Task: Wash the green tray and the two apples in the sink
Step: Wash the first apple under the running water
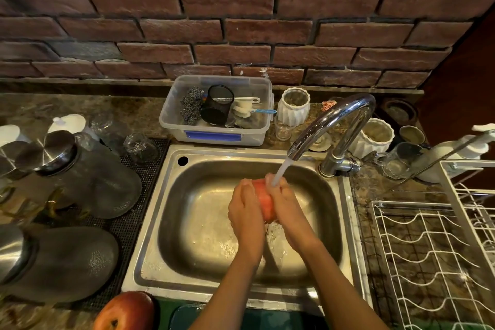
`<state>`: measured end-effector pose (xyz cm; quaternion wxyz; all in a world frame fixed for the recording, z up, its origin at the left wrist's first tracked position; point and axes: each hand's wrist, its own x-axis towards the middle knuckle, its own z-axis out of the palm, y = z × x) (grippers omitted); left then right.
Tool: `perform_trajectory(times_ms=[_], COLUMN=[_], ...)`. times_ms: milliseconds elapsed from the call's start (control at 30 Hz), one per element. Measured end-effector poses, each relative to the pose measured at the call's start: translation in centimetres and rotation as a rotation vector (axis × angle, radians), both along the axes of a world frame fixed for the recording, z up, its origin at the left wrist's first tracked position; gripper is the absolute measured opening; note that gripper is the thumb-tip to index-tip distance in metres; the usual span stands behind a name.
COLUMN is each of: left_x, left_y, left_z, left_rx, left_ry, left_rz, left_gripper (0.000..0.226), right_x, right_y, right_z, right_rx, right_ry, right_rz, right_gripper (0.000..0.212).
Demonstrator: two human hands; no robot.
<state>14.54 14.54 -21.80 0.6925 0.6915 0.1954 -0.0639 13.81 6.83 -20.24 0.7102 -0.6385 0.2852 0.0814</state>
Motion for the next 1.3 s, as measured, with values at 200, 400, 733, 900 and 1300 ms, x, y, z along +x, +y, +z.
perform_trajectory(times_ms=[200, 400, 733, 900, 1300], left_x=[0.7, 0.5, 2.3, 1.6, 1.4], left_y=[0.5, 1.6, -0.1, 0.1, -0.4], left_z=[0.2, 0.2, 1.2, 1.4, 0.7], left_rx=[0.018, 0.015, -0.050, 0.015, 0.037], left_ry=[0.082, -0.141, 0.200, 0.132, 0.020], left_rz=[-0.115, -0.396, -0.009, -0.201, -0.169], left_gripper=[0.027, 0.029, 0.021, 0.025, 0.020], right_x=[0.1, 0.2, -1.0, -0.2, 0.2], right_y=[0.3, -1.0, 0.7, 0.2, -0.3], right_z=[-0.2, 1.8, 0.4, 0.2, 2.7], right_rx=[-0.132, 0.221, -0.015, -0.080, 0.129], right_ry=[-0.062, 0.179, -0.061, -0.006, 0.236], right_rz=[-0.054, -0.187, -0.045, -0.136, -0.127], right_gripper=[0.021, 0.034, 0.038, 0.025, 0.033])
